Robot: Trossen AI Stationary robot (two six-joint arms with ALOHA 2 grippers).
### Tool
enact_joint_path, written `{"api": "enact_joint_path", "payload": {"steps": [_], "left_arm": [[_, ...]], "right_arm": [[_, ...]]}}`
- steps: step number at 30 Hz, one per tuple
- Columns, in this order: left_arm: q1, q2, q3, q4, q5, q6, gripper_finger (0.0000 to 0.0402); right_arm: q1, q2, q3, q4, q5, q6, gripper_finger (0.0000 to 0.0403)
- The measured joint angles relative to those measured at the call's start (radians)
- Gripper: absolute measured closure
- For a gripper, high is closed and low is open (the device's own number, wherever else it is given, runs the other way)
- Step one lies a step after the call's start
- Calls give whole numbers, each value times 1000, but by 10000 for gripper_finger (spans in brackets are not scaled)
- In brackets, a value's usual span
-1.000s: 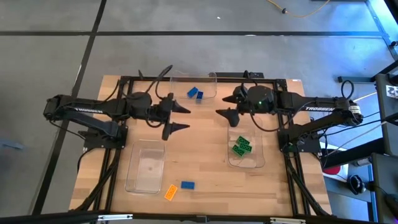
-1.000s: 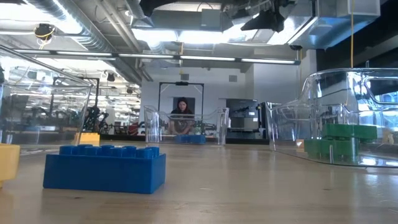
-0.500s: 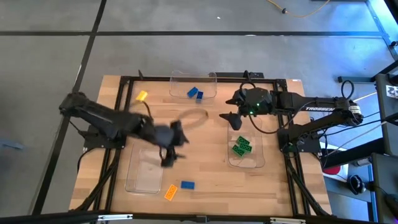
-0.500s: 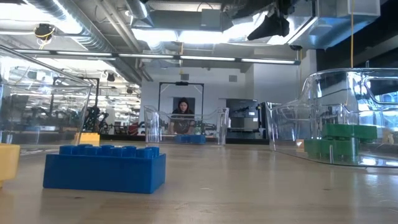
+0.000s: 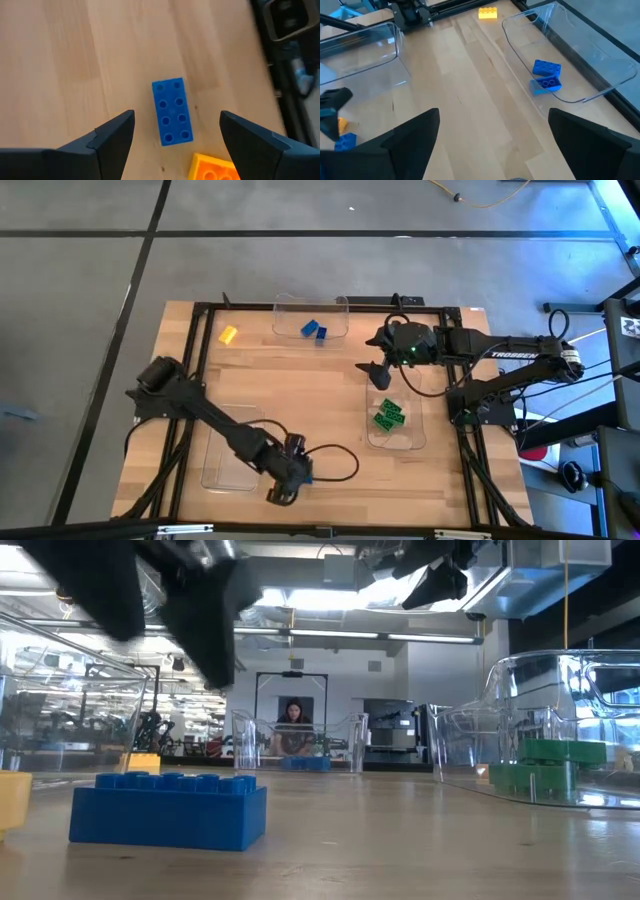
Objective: Sort & place blocks by color
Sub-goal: Put the blue block into the top center transparent bin
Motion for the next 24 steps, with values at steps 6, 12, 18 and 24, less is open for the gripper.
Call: {"api": "enact_joint_path", "payload": {"steps": [6, 12, 18, 24], "left_arm": [[0, 61, 0, 0, -19, -59, 118], [0, 87, 1, 3, -6, -53, 118], [0, 123, 1, 11, 3, -70, 118], [-3, 149, 2, 21, -14, -105, 118]], "right_arm": [[0, 0, 0, -1, 0, -24, 27], [0, 0, 0, -1, 0, -26, 27], [-4, 0, 0, -1, 15, -30, 27], [-21, 0, 0, -1, 18, -28, 27]]}}
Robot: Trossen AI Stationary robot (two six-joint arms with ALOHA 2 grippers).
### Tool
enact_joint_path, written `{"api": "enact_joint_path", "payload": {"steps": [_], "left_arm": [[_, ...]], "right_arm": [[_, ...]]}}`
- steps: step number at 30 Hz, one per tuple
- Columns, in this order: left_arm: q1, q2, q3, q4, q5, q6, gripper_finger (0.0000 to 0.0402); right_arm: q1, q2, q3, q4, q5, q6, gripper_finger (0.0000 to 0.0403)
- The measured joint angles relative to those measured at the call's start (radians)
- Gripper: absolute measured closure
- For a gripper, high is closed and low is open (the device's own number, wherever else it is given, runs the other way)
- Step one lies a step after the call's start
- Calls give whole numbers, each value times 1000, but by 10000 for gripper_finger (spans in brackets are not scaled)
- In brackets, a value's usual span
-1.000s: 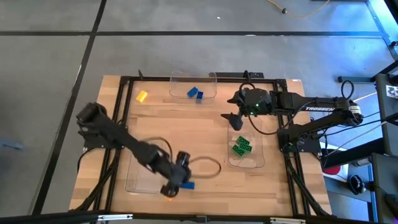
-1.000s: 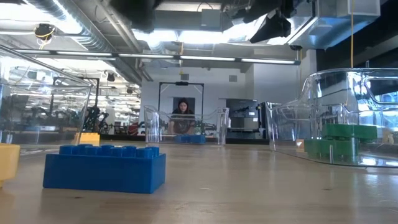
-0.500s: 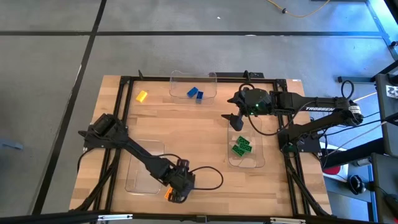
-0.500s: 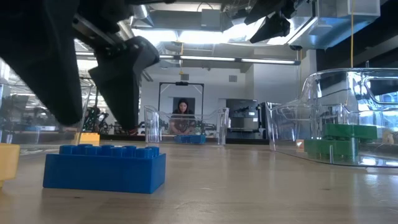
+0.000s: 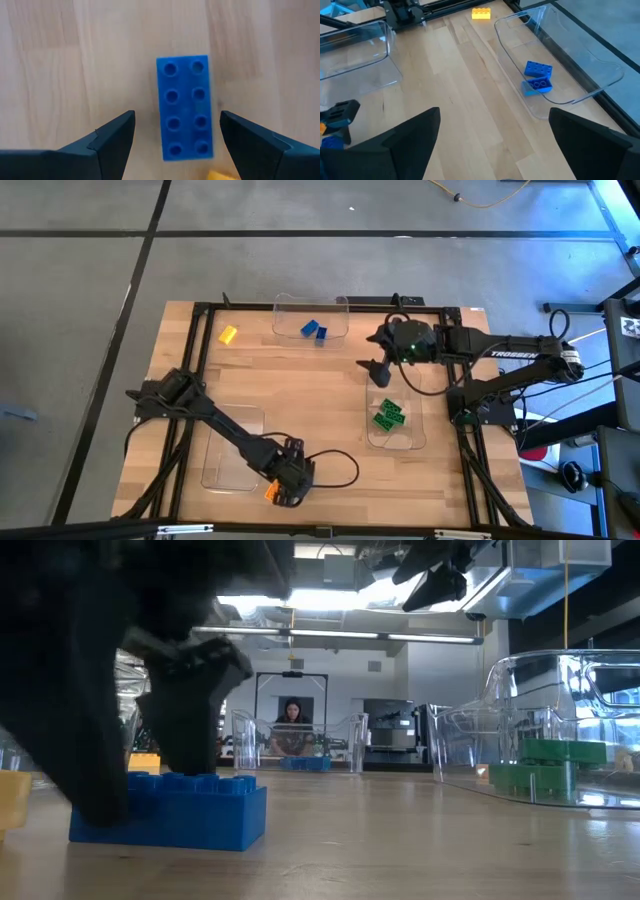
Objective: Sort & place blocks by color
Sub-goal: Put the blue block into the top center transparent bin
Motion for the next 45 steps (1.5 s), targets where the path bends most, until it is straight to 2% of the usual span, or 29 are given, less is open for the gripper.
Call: {"api": "enact_joint_path", "payload": {"steps": [10, 14, 19, 25, 30, 34, 38, 42, 45], "left_arm": [[2, 32, 0, -10, -39, -77, 131], [2, 33, -1, -14, -48, -111, 171], [15, 26, -3, -61, -59, -133, 270], [89, -62, -10, -138, -57, -87, 276], [215, -270, -17, -290, -159, -21, 276], [354, -523, -93, -278, -240, 23, 276], [501, -788, -224, -89, -237, 76, 276], [655, -993, -385, 201, -128, 110, 276], [749, -1068, -497, 389, -26, 128, 276]], "right_arm": [[-25, 0, 0, 4, 1, 5, 27], [-28, 0, 0, 5, 1, 7, 27], [-27, 0, 0, 4, 1, 8, 27], [-27, 0, 0, 5, 1, 9, 27], [-27, 0, -1, 3, 1, 5, 27], [-27, 0, -2, 3, 1, 3, 27], [-27, 0, -2, 7, 1, -8, 27], [-27, 0, -2, 44, -13, -25, 27], [-27, 0, -2, 99, -62, -29, 27]]}}
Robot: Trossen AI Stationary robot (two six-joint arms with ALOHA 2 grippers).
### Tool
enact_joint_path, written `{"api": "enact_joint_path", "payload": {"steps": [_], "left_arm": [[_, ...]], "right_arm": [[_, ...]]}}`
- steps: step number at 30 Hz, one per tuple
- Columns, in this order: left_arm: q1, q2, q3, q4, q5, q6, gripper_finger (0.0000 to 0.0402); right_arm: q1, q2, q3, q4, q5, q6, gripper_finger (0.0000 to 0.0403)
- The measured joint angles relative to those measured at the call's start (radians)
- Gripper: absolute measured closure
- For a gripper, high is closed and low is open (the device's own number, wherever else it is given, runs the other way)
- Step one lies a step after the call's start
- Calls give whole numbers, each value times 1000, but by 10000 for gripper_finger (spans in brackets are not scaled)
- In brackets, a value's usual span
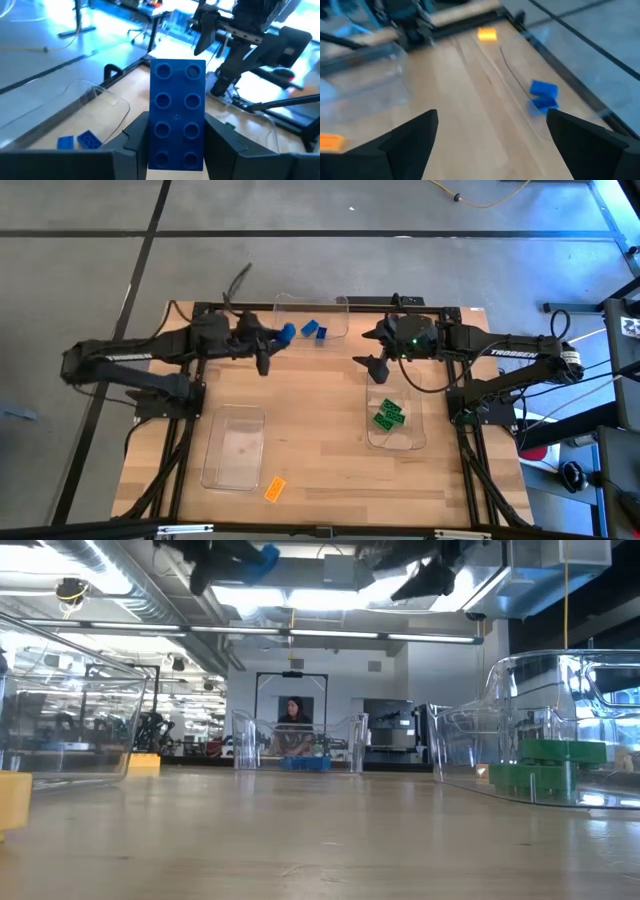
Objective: Sort & place blocks by color
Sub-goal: Put the blue block into the top center transparent bin
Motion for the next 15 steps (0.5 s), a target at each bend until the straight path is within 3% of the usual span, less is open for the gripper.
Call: {"api": "enact_joint_path", "payload": {"steps": [4, 8, 15], "left_arm": [[84, -10, -91, 170, 159, 4, 276], [126, 46, -108, 264, 295, 5, 276], [136, 116, -109, 410, 368, 24, 276]], "right_arm": [[0, 3, 0, 81, -67, 10, 27], [12, 3, 0, 152, -77, 8, 27], [25, 3, 0, 180, -82, 15, 27]]}}
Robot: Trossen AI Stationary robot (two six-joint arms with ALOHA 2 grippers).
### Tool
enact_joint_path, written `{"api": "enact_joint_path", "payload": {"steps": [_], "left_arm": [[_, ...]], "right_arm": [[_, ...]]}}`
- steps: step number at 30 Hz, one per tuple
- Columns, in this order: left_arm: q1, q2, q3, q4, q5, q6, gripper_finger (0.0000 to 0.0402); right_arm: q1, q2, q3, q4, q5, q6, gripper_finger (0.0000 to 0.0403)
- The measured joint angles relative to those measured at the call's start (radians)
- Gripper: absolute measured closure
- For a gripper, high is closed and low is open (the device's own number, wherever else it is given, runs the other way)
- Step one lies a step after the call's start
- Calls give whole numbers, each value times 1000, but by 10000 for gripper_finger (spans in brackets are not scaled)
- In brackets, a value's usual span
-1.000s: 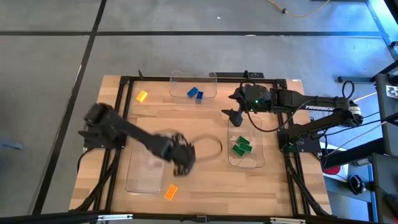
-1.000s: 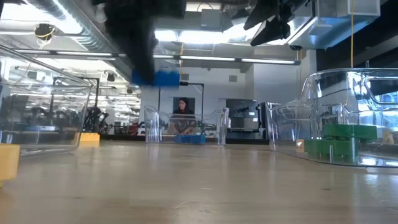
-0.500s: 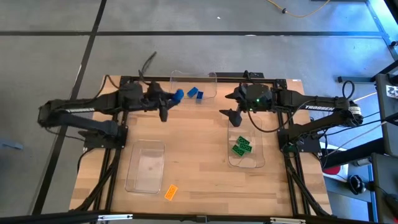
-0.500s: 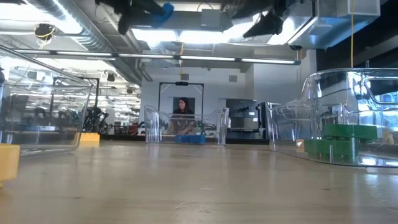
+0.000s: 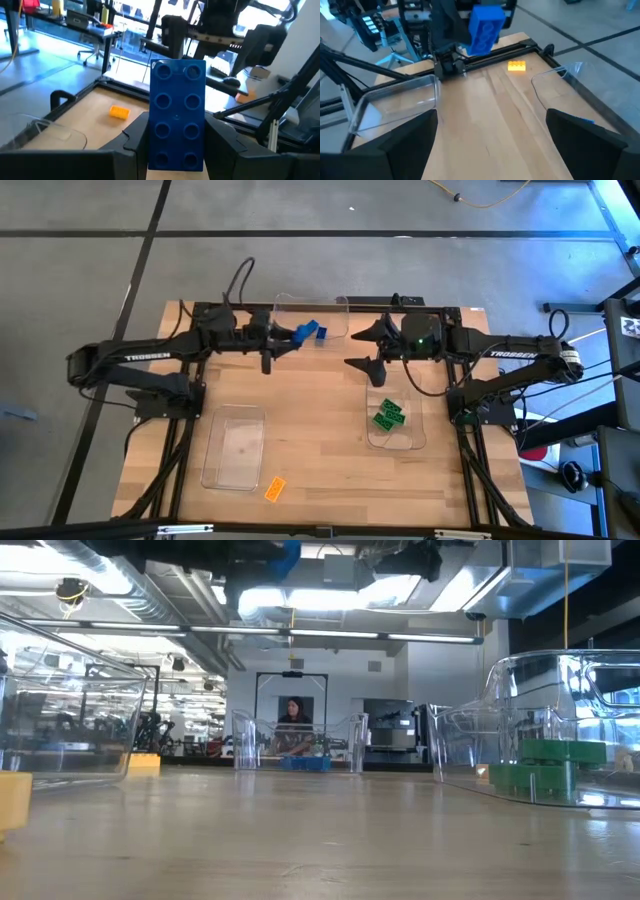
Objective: Sort & place blocks by color
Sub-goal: Put the blue block into the top center transparent bin
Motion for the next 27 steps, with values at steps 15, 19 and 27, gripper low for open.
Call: {"api": "enact_joint_path", "payload": {"steps": [15, 19, 27], "left_arm": [[-29, 34, 37, 25, -146, -28, 276], [24, 142, 195, -185, -158, 8, 276], [192, 525, 622, -699, -195, 185, 276]], "right_arm": [[0, 0, 0, 5, -100, 26, 27], [0, 0, 0, 5, -100, -2, 27], [-2, 0, 0, -8, -100, -10, 27]]}}
